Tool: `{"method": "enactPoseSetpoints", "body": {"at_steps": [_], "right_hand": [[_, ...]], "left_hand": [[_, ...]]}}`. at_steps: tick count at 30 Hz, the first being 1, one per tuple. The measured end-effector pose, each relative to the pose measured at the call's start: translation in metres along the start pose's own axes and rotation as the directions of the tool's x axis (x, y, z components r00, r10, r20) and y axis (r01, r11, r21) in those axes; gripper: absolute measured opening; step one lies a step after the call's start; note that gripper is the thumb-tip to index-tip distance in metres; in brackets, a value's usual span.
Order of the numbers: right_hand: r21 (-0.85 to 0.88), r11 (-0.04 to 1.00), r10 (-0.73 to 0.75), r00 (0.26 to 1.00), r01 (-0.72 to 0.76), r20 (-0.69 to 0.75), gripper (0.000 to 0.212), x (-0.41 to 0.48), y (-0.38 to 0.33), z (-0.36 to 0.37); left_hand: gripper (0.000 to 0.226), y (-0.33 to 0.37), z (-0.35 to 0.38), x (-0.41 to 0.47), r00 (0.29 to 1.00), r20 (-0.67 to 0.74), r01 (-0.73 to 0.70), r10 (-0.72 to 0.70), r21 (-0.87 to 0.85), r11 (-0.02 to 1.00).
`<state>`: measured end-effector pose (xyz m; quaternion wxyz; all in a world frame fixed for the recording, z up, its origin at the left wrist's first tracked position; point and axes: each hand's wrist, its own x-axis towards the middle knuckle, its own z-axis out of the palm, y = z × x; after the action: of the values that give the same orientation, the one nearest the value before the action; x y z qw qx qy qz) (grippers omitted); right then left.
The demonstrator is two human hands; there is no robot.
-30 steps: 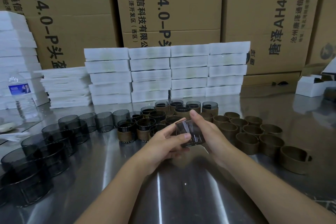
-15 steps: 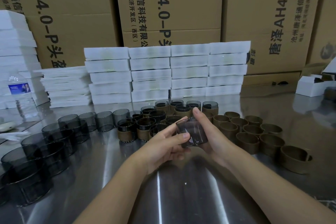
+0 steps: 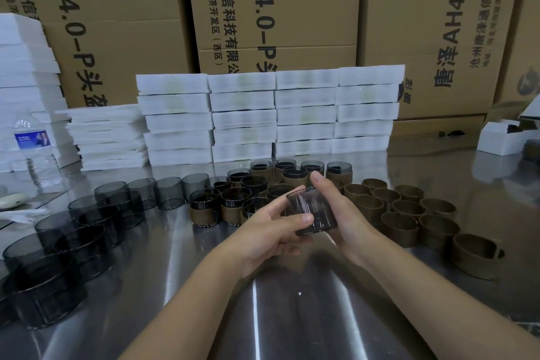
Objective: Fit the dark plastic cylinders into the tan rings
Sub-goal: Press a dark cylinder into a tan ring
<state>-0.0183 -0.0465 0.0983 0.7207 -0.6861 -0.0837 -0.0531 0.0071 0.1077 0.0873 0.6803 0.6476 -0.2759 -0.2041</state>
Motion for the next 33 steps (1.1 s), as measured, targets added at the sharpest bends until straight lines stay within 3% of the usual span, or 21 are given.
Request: {"method": "enactPoseSetpoints", "body": {"at_steps": [4, 9, 13, 18, 24, 33], "right_hand": [[-0.160, 0.986, -0.078, 0.984, 0.053, -0.159, 0.084, 0.0021, 0.0036, 0.0019], [-0.275, 0.955, -0.187, 0.949, 0.115, -0.253, 0.085, 0.0015, 0.0052, 0.0045], [-0.301, 0.943, -0.227, 0.936, 0.142, -0.268, 0.084, 0.0020, 0.0071, 0.0050], [-0.257, 0.960, -0.175, 0.953, 0.109, -0.249, 0.086, 0.0035, 0.0094, 0.0028], [-0.065, 0.998, -0.016, 0.983, 0.004, -0.185, 0.109, 0.0055, 0.0074, 0.0015], [0.000, 1.000, -0.001, 0.991, 0.001, -0.135, 0.094, 0.0045, 0.0054, 0.0002]], "left_hand": [[0.058, -0.0026, 0.0003, 0.0016, 0.998, -0.059, -0.013, 0.015, 0.034, 0.999], [0.042, -0.0050, 0.0003, 0.0021, 0.995, -0.097, -0.031, 0.036, 0.055, 0.998], [0.041, -0.0042, 0.0016, 0.0013, 0.994, -0.104, -0.036, 0.044, 0.080, 0.996], [0.046, -0.0013, 0.0004, -0.0016, 0.995, -0.088, -0.040, 0.046, 0.070, 0.997], [0.051, -0.0021, -0.0009, -0.0022, 0.998, -0.047, -0.036, 0.037, 0.034, 0.999], [0.048, -0.0035, -0.0014, -0.0010, 0.998, -0.060, -0.034, 0.036, 0.028, 0.999]]}}
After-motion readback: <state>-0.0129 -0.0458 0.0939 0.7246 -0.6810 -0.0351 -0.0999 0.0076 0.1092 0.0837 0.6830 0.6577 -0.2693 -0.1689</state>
